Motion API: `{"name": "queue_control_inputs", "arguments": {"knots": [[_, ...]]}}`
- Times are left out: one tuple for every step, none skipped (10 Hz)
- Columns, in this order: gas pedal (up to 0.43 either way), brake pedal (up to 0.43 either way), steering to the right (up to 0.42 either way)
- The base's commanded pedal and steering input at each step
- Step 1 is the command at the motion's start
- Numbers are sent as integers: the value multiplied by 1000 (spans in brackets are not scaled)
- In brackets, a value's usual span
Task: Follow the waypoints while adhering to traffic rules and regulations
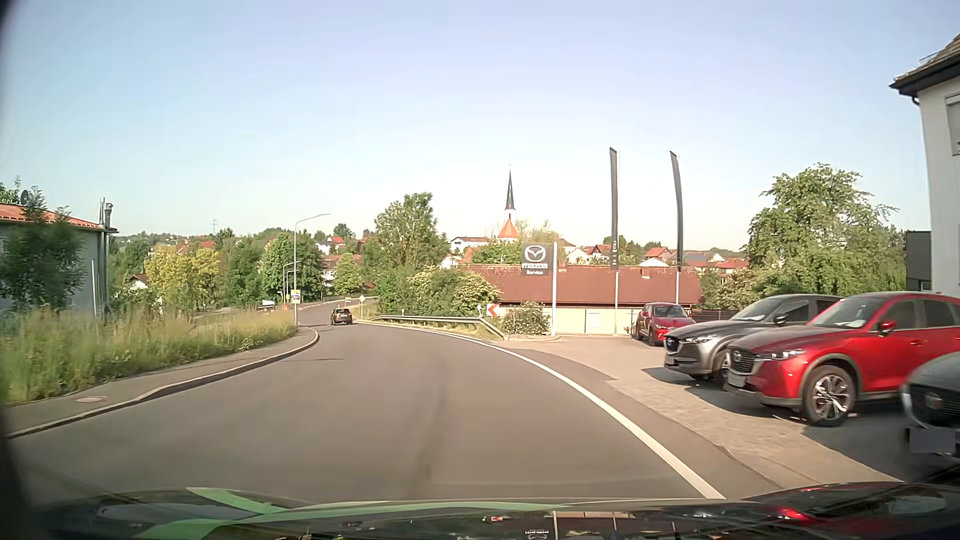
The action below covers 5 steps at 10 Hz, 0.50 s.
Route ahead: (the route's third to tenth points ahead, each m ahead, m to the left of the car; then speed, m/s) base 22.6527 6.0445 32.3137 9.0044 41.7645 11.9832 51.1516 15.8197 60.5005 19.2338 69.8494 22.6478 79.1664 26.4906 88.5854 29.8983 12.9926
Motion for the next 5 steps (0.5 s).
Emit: {"name": "queue_control_inputs", "arguments": {"knots": [[0,0,-48],[0,0,-49],[0,0,-49],[79,0,-49],[98,0,-50]]}}
